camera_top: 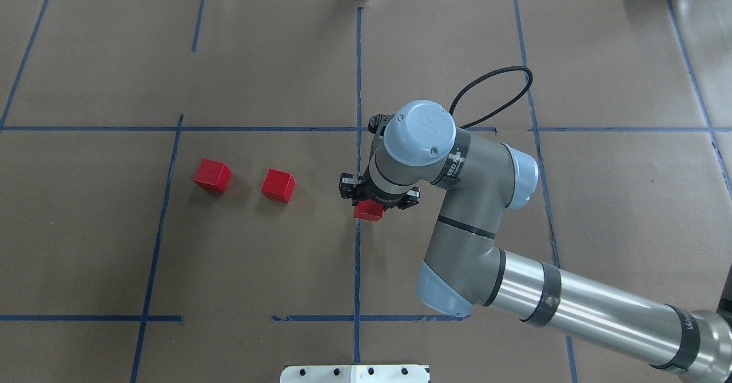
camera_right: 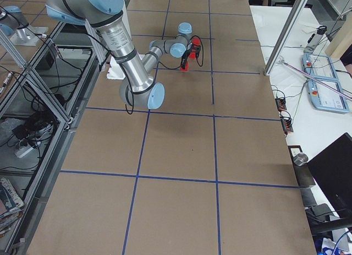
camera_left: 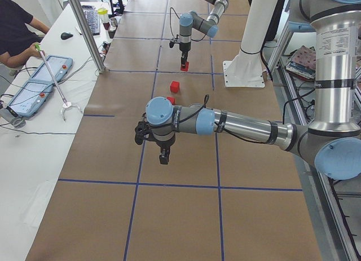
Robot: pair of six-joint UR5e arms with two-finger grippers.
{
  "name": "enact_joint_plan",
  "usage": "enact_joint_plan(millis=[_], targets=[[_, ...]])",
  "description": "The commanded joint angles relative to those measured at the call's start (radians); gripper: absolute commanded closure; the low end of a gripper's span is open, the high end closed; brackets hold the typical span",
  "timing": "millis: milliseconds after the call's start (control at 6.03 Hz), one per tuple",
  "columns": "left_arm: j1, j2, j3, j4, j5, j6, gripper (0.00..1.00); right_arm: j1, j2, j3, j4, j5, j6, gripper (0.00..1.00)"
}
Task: Form red blocks into L shape at center
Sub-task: 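Carry the red cube with the right gripper to the table's center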
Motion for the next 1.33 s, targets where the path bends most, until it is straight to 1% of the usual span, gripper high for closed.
enact_joint_plan(millis=[0,166,332,497,663,995,1161], targets=[[0.006,-0.002,-0.007,-0.019,0.001,-0.003,0.0,-0.014,0.012,-0.018,0.0,-0.013,-0.001,0.94],[0.008,-0.002,-0.007,-0.017,0.001,-0.004,0.0,-0.017,0.051,-0.069,0.0,-0.02,-0.01,0.91],[0.008,-0.002,-0.005,-0.019,0.001,-0.003,0.0,-0.017,0.045,-0.061,-0.002,-0.019,-0.017,0.86],[0.008,0.001,-0.005,-0.017,0.001,-0.003,0.0,-0.017,0.047,-0.061,-0.003,-0.019,-0.017,0.77],[0.008,0.002,-0.005,-0.017,0.001,-0.004,0.0,-0.017,0.045,-0.064,-0.005,-0.02,-0.021,0.67],[0.008,-0.002,-0.005,-0.019,0.001,-0.003,0.0,-0.018,0.042,-0.067,-0.005,-0.022,-0.026,0.31],[0.008,-0.002,-0.007,-0.019,0.001,-0.004,0.0,-0.017,0.044,-0.064,-0.005,-0.022,-0.029,0.29]])
